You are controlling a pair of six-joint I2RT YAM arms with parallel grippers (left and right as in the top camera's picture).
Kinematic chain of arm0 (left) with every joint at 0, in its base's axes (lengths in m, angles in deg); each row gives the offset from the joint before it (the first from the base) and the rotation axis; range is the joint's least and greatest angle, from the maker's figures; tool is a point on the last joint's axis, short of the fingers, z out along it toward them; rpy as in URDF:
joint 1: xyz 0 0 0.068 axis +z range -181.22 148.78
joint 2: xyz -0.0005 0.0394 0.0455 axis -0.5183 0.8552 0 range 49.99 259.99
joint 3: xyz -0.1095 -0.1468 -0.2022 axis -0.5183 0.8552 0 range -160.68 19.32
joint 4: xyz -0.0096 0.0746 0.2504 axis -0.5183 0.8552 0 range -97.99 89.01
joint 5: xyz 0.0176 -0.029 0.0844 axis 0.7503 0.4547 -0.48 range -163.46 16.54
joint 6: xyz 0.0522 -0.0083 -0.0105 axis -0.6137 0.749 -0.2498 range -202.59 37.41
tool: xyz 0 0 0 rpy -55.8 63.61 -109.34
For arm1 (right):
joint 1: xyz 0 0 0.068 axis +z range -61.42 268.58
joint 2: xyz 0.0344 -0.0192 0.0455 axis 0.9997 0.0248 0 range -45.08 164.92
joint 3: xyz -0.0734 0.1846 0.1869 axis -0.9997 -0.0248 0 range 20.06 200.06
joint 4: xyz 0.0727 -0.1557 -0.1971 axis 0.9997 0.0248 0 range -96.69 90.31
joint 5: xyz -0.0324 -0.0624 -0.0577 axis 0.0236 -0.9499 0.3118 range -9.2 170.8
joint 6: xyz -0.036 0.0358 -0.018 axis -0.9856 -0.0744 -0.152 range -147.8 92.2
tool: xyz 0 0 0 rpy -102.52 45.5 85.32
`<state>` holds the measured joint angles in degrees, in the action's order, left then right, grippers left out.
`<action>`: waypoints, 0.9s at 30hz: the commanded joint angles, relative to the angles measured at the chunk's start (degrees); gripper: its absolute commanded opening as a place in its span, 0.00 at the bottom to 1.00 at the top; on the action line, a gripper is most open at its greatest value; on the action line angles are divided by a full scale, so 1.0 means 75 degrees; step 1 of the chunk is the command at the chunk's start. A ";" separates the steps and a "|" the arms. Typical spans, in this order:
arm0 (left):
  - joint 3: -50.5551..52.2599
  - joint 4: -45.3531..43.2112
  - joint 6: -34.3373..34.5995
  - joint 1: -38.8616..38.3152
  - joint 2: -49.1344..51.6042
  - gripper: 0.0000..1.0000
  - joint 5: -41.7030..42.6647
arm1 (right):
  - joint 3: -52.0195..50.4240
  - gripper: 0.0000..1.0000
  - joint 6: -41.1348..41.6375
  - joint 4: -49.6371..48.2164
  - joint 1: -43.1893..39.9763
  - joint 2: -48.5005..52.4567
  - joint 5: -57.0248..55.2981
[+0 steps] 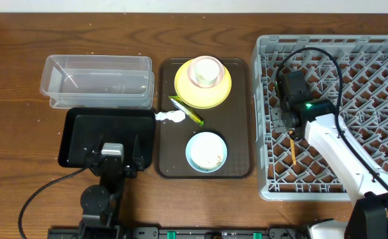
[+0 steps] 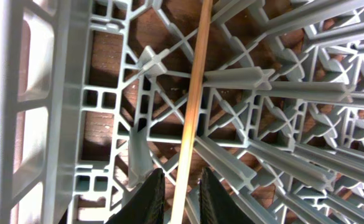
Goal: Sort waste into correct bins and load items into the dishwasher rack
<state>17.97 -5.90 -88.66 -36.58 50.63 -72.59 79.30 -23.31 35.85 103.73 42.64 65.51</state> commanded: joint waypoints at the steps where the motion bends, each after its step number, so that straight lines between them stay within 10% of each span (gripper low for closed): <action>1: 0.0149 0.0280 -0.0047 -0.0029 0.0009 0.90 -0.0207 | 0.0388 0.21 -0.0038 -0.0026 0.0262 -0.0152 0.0933; 14: 0.0149 0.0280 -0.0047 -0.0029 0.0009 0.90 -0.0207 | 0.0641 0.36 -0.0038 -0.1113 0.0938 -0.0283 0.3276; 15: 0.0149 0.0280 -0.0047 -0.0029 0.0009 0.90 -0.0207 | 0.0641 0.45 -0.0038 -0.1102 0.0941 -0.0283 0.3279; 17: 0.0149 0.0280 -0.0047 -0.0029 0.0009 0.90 -0.0207 | 0.0641 0.99 -0.0038 -0.1032 0.0938 -0.0283 0.3276; 27: 0.0149 0.0280 -0.0047 -0.0029 0.0009 0.90 -0.0207 | 0.0635 0.99 -0.0038 -0.0740 0.0941 -0.0280 0.3305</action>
<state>17.97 -5.90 -88.66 -36.58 50.63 -72.59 83.15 -23.66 30.49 110.68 41.51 89.44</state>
